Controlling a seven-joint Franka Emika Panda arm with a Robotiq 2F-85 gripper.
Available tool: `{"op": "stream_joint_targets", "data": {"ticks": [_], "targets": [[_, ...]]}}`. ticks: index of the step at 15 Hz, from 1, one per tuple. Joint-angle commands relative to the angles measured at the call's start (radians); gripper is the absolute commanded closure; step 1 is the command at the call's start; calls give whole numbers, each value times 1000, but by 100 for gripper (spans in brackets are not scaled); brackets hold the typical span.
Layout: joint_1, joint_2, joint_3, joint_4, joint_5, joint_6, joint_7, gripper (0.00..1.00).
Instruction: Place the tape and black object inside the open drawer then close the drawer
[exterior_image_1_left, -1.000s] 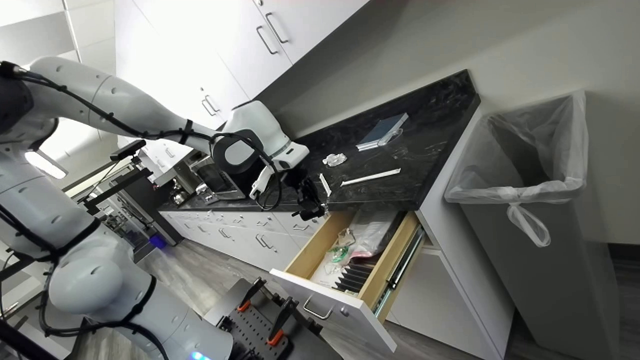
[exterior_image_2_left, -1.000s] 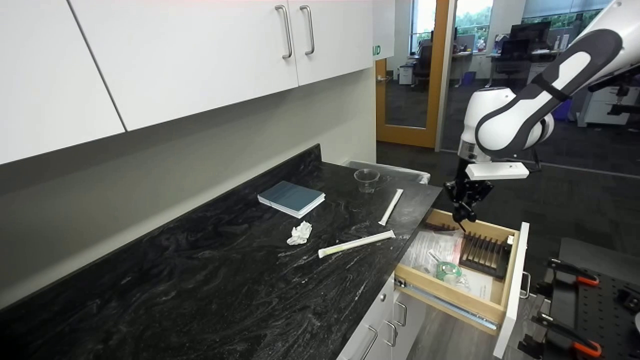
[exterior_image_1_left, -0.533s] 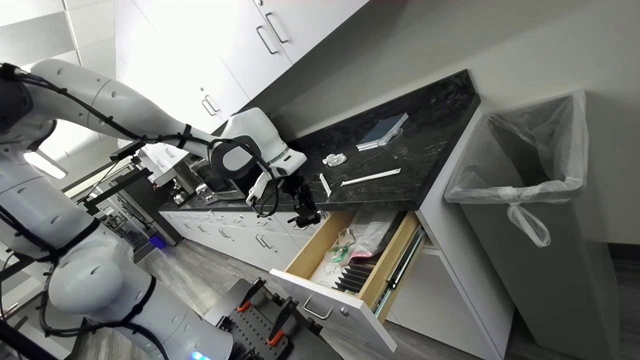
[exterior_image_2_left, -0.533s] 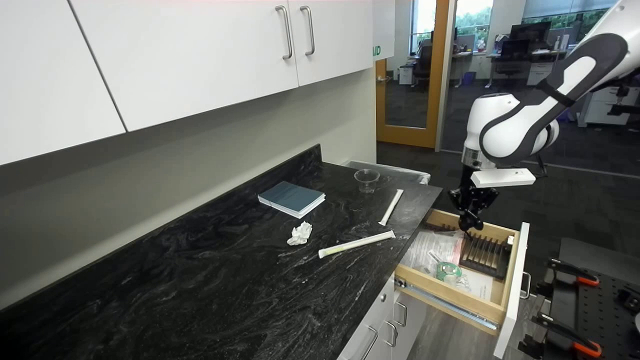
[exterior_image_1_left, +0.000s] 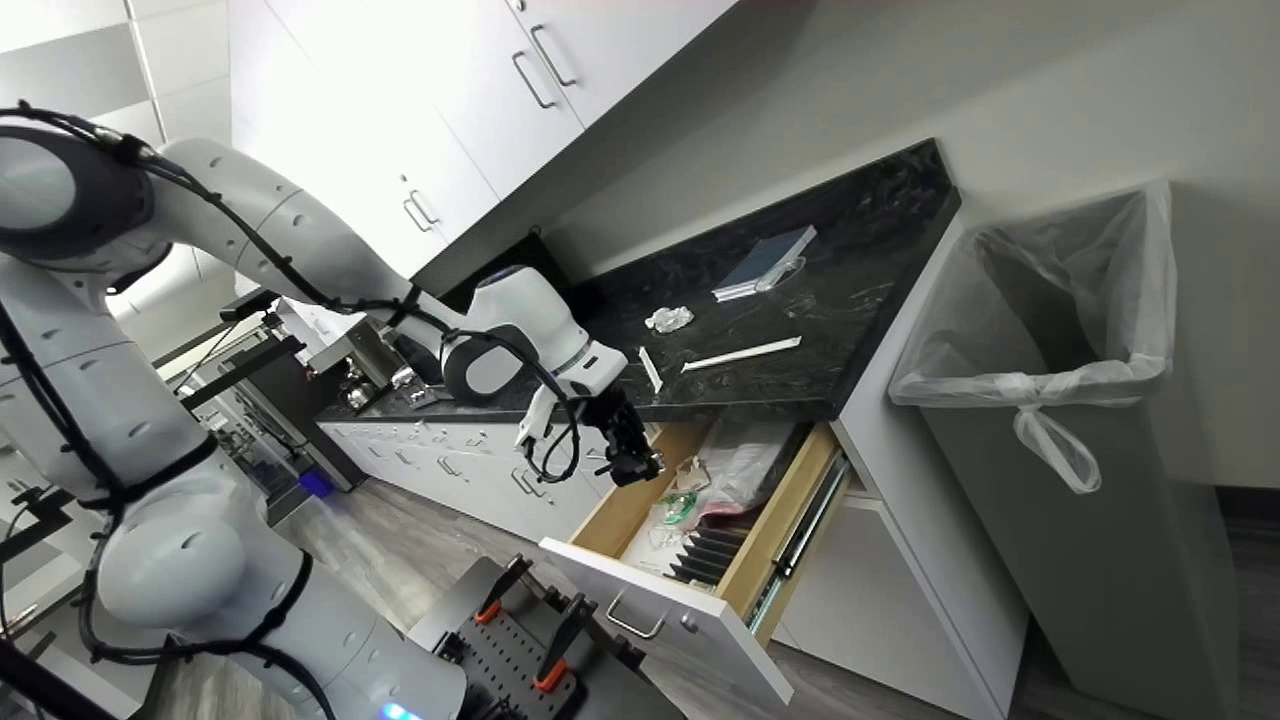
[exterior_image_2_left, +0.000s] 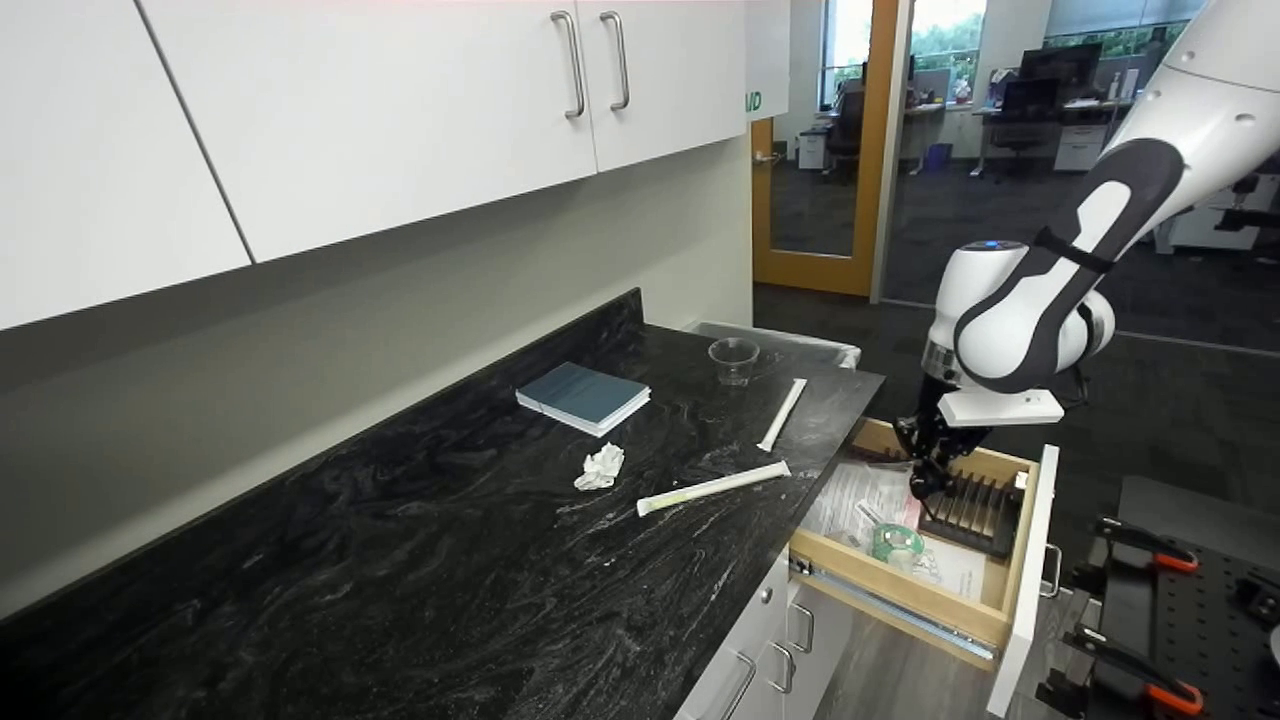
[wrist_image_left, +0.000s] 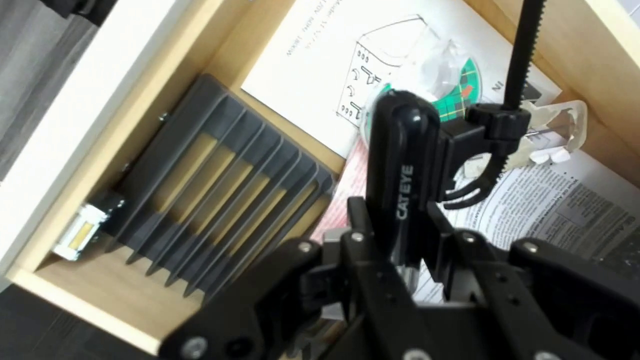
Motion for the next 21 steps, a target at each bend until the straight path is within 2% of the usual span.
{"op": "stream_joint_targets", "data": {"ticks": [1,3,7,9,12,15,16,17,19,20,21], "targets": [[-38,70,104,34,150,55,-133,45],[-36,91,119,41,169,74,-146,33],[3,58,52,16,121,73,-90,2],[13,9,2,-24,99,62,-58,0],[8,-76,-77,-89,33,-49,-37,0],[3,-158,-156,-167,-59,-56,36,0],[-6,-116,-172,-94,-56,-75,43,0],[-12,-139,-190,-109,-69,-66,79,0],[-11,-134,-238,-102,-167,-49,205,0],[-11,-142,-255,-98,-212,-61,247,0],[-46,-108,-193,-96,-149,-24,161,0]]}}
